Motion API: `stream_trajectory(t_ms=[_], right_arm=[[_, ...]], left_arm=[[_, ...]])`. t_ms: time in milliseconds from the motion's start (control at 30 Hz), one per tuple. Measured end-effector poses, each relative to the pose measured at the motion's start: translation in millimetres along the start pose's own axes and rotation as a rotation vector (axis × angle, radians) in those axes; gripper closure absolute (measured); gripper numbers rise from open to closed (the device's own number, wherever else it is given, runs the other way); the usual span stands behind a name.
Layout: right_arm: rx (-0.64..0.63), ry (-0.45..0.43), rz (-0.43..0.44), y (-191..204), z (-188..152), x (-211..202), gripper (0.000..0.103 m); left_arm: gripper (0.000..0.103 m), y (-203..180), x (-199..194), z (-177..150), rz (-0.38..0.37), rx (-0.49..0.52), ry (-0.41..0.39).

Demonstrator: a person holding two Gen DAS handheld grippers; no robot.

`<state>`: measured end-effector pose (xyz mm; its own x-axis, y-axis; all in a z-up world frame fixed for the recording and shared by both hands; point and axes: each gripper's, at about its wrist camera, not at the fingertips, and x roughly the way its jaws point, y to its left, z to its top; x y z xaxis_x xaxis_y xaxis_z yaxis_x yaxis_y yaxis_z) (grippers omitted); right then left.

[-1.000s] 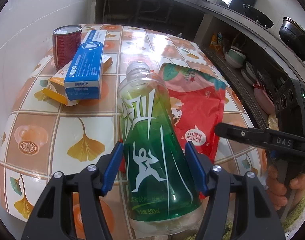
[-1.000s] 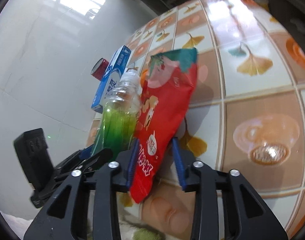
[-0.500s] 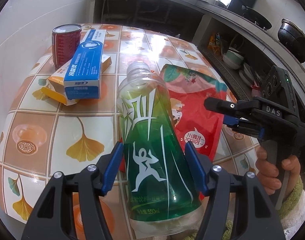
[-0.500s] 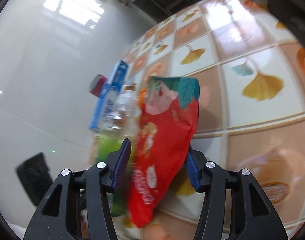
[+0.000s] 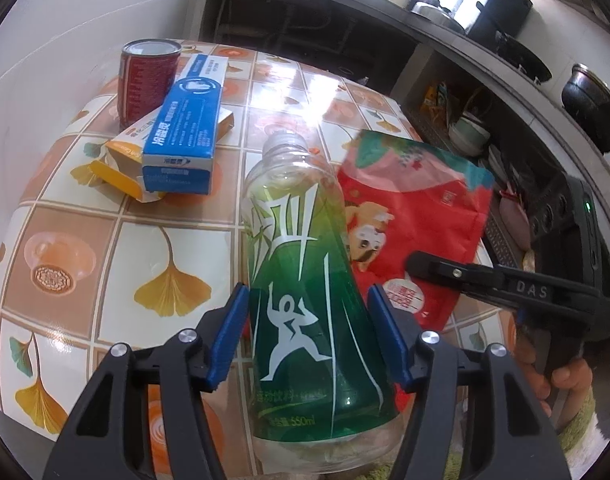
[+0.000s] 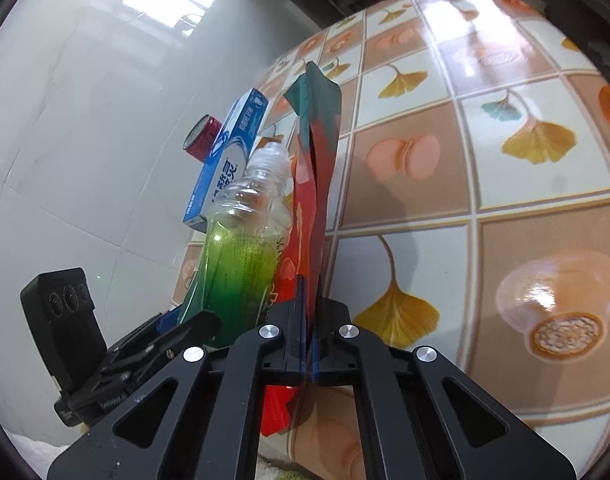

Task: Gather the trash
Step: 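Close the right gripper on the red bag edge and lift it upright, then lift the green bottle and red bag and carry them toward the wastebasket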

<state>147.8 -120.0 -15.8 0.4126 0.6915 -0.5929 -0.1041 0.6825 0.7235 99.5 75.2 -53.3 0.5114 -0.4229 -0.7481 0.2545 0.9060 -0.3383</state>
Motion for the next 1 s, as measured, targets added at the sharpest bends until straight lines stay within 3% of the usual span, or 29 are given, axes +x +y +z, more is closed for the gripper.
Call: stream_trajectory(t_ms=[567,800,1000], right_arm=[[0.015,-0.123,0.027,-23,-21,-78,0.103],[0.018,-0.096,0.011,-21,-22,-69,0.103],[0.011,-0.088,0.005,-20,-24,-67,0.103]], left_arm=[[0.046,-21,-31,4,0.011,0.013,-0.076],[0.046,-20,-13,-1,0.023,0.012,0.047],[0.045,-11,3,11,-0.029,-0.032,0.188]])
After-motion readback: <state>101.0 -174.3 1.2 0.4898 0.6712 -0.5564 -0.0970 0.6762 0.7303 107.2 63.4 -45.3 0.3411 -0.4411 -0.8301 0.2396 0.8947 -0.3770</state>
